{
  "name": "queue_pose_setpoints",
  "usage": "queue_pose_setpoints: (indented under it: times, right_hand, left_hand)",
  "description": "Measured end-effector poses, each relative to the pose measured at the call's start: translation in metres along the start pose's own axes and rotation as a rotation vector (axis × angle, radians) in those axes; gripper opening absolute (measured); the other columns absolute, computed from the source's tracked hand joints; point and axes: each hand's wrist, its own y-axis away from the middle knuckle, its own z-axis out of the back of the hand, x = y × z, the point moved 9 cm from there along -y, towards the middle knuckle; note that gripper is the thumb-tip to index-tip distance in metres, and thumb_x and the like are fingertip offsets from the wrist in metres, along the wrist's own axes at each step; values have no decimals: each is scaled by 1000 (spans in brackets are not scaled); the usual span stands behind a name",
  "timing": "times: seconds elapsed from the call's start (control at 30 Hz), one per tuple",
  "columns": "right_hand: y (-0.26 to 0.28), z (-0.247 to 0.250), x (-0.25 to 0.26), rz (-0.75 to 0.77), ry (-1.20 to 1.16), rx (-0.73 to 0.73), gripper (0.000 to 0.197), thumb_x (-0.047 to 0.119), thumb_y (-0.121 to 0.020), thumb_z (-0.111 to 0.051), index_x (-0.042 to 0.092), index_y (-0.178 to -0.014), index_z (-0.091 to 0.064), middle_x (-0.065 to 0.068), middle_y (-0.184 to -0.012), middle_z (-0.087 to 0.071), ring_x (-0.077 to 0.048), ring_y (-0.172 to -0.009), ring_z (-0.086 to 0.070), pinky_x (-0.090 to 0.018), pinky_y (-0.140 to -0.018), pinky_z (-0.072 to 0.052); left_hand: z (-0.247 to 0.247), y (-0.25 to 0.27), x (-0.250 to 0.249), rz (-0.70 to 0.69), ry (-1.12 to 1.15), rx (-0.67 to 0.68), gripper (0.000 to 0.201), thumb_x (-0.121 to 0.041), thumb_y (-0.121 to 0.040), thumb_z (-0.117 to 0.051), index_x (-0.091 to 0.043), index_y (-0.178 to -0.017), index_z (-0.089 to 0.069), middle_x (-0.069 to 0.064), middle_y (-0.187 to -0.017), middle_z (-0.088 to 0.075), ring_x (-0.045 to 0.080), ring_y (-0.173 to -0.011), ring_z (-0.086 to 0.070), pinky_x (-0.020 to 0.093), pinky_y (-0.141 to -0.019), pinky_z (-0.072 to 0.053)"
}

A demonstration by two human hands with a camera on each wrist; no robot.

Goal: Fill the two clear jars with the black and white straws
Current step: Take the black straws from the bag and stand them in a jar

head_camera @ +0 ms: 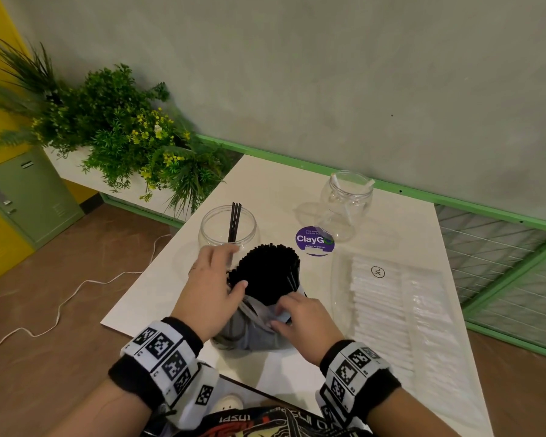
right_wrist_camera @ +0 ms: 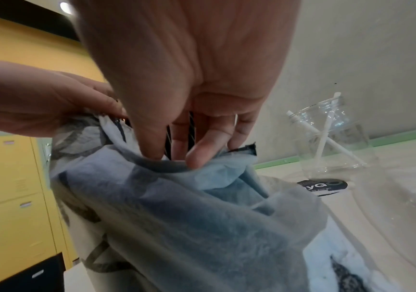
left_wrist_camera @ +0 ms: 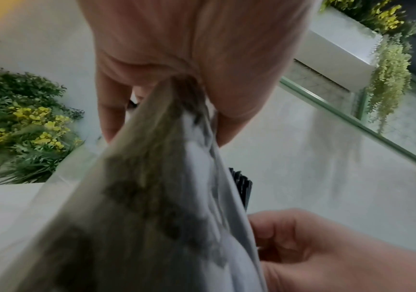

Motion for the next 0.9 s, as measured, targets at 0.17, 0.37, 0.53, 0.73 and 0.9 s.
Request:
queue_pose_setpoints:
  times: [0.17,0.37,0.53,0.73,0.9]
  right_hand:
    - [2,-8,1,2,106,74,47,52,-84,-57,28,-124,-51,5,-109,-58,-18,-101,-56,-34,-90,-37]
    - [1,-11,7,46,237,101,76,71,-66,-19,25,-110,-60,1,-112,-49,-23,-108,-43,-38,-86,-30]
    - [-3,-9,15,106,200,55,61,63,-73,-25,18,-94,-61,0,-100,-56,-26,-103,-45,-39,-82,-33]
    - [-6,-14,16,95,161,120,30,47,-78,-36,21,-83,-48,-2,-86,-64,-27,-97,-48,-37,-77,-37]
    - [-11,-7,15,53,145,67,39,29,-86,-56,16,-122,-47,-9,-97,-64,-27,-104,-50,-37,-81,-41]
  left_hand:
    - [-17,2,18,210,-63,250,56,-35,-86,-59,-27,-137,-38,5,-115,-50,25,-103,-55,31,-84,-42]
    - [-5,-1,13,162,14,146,34,-20,-88,-57,-28,-121,-57,-1,-95,-66,21,-94,-60,27,-72,-42]
    - [11,-2,8,107,102,-57,26,-17,-88,-59,-28,-111,-62,-4,-77,-65,11,-73,-57,26,-68,-43]
    - [5,-1,21,155,187,31,37,-26,-87,-63,-29,-121,-49,-10,-80,-63,6,-74,-59,24,-68,-41]
    - [11,0,36,243,109,109,36,-45,-84,-63,-28,-111,-45,0,-108,-56,18,-95,-56,32,-78,-43]
